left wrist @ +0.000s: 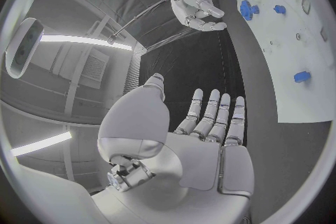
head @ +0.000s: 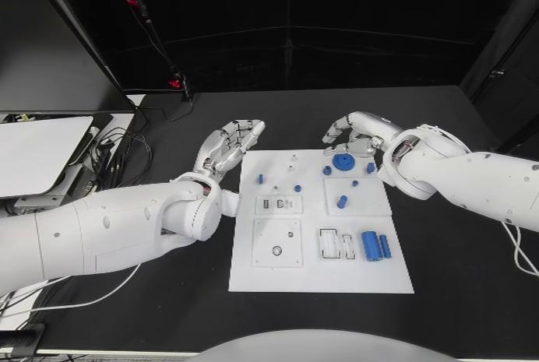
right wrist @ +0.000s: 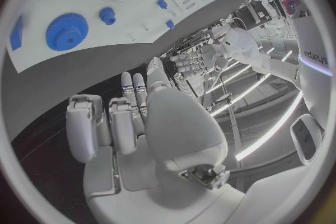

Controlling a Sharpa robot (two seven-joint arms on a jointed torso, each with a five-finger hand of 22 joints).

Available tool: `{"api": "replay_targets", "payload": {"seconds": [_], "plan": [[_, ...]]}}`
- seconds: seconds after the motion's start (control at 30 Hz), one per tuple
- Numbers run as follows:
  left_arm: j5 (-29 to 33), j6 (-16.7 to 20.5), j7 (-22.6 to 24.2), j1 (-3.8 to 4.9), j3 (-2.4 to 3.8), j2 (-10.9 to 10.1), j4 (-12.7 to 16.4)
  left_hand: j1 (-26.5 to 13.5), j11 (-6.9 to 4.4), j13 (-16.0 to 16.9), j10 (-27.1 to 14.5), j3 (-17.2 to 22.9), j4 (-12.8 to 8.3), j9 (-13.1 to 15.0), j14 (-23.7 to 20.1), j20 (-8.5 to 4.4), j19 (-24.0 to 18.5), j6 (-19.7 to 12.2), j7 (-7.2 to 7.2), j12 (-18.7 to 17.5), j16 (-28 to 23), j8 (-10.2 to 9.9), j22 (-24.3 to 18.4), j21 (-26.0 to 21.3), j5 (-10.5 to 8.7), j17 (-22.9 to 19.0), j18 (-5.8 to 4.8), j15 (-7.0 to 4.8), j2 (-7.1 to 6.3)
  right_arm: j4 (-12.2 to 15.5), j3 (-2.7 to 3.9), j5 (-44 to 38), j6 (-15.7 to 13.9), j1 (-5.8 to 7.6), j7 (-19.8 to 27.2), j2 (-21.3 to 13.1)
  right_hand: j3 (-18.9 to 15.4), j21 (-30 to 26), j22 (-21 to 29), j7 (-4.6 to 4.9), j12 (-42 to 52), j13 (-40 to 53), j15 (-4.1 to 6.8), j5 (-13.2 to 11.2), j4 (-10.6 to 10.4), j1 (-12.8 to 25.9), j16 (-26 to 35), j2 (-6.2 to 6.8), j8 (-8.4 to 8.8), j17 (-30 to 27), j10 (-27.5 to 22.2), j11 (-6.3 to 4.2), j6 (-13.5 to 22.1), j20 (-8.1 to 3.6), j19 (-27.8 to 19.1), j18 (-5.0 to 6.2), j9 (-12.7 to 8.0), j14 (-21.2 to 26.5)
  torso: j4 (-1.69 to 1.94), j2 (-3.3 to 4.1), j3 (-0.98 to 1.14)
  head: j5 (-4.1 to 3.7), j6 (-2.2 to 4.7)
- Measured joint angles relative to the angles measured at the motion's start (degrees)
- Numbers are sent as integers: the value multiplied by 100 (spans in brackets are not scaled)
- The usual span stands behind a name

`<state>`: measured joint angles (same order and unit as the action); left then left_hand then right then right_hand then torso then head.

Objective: Assemble the parts on the task board

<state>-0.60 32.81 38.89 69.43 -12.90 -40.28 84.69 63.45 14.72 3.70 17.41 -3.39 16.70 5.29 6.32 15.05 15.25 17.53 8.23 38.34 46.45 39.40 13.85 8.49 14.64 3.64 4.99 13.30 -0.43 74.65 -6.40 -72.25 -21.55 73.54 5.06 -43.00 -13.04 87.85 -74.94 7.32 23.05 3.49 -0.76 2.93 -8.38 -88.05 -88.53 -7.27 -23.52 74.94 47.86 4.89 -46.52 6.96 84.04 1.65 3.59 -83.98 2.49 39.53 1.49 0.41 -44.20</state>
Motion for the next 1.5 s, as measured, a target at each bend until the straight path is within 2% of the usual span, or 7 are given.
{"api": "replay_targets", "payload": {"seconds": [0.03, 0.17, 0.4, 0.57, 0.73, 1.17, 1.5], "plan": [[0, -1, 0, 0, 0, 0, -2, 0, 0, 0, 0, 0, 0, 0, 0, 0, 0, 0, 0, 0, 0, 0, 0, 0, 0, 0, 0, 0, 0, -21, 0, -143, 42, 0, -89, 35, 17, 0, 0, -16, -32, 0, 7, 0, 17, -61, -15, 5, 40, 0, 10, -10, -19, 0, 0, -38, 0, -7, 0, -3, -2, -3, -5], [-1, -8, 0, 0, 0, 1, -12, 0, 0, 0, 0, 0, 0, 0, 0, 0, 0, 0, 0, 0, 0, 0, 0, 0, 0, 0, 0, 0, 0, -74, 0, -685, 270, -1, -438, 174, 27, 19, 0, -55, -199, 0, 7, 0, 27, -236, -27, 39, 236, 0, 90, -49, -112, 0, 0, -38, 0, -7, 0, -15, -7, -7, -22], [-2, -19, 0, -1, 0, -1, -15, 23, 0, 0, 0, 0, 0, -6, 0, 0, 0, 0, 0, 0, 0, 21, 0, 0, 0, -1, 0, 0, 23, -181, -1, -1224, 674, -4, -859, 342, -48, 22, 1, -19, -408, 0, 7, 1, -100, -320, -27, 77, 524, -1, 251, -50, -272, 0, 0, -37, 0, -7, 0, -30, -19, 22, -46], [-2, -28, 0, -1, 0, -7, -7, 23, 0, 0, 0, 0, 0, -12, 0, 0, 0, 0, 0, 0, 0, 21, 10, 27, 0, -1, 0, 0, 23, -208, -1, -1430, 854, -4, -1047, 418, -98, 22, 1, 16, -488, 1, 7, 1, -151, -364, -27, 121, 607, -1, 401, -12, -389, 0, 0, -36, 9, -7, -2, -40, -23, 60, -69], [-2, -35, 0, -1, 0, -15, -1, 23, 0, 0, 0, 0, 0, -13, 0, 21, 21, 0, 0, 0, 0, 21, 14, 28, 0, -1, -1, 0, 23, -244, -1, -1571, 991, -7, -1178, 481, -120, 22, 1, 35, -552, 1, 7, 1, -204, -409, -27, 166, 699, -1, 509, 2, -448, 0, 0, -35, 9, -7, -2, -44, -27, 60, -89], [-3, -66, 0, -1, 0, -27, -1, 53, -1, 0, -1, 0, 0, -20, -20, 21, 21, 0, 0, 0, 0, 21, 13, 27, 0, -2, -1, 20, 53, -438, -2, -1768, 1356, -33, -1461, 675, -91, 22, 2, 34, -676, 1, 6, 1, -269, -487, -27, 154, 844, -2, 641, 13, -487, 1, 0, -35, 8, -7, -8, -62, -34, 28, -184], [-3, -106, 0, -1, 1, -27, -9, 53, -1, 0, -1, 0, 0, -26, -20, 21, 21, -1, 0, 0, 0, 21, 24, 27, 0, -2, -1, 20, 53, -617, -3, -1810, 1537, -75, -1577, 819, -59, 22, 2, 57, -787, 1, -37, 1, -301, -583, -27, 114, 961, -2, 748, 54, -552, 1, 0, -35, 8, -7, -8, -74, -37, 6, -204]]}}
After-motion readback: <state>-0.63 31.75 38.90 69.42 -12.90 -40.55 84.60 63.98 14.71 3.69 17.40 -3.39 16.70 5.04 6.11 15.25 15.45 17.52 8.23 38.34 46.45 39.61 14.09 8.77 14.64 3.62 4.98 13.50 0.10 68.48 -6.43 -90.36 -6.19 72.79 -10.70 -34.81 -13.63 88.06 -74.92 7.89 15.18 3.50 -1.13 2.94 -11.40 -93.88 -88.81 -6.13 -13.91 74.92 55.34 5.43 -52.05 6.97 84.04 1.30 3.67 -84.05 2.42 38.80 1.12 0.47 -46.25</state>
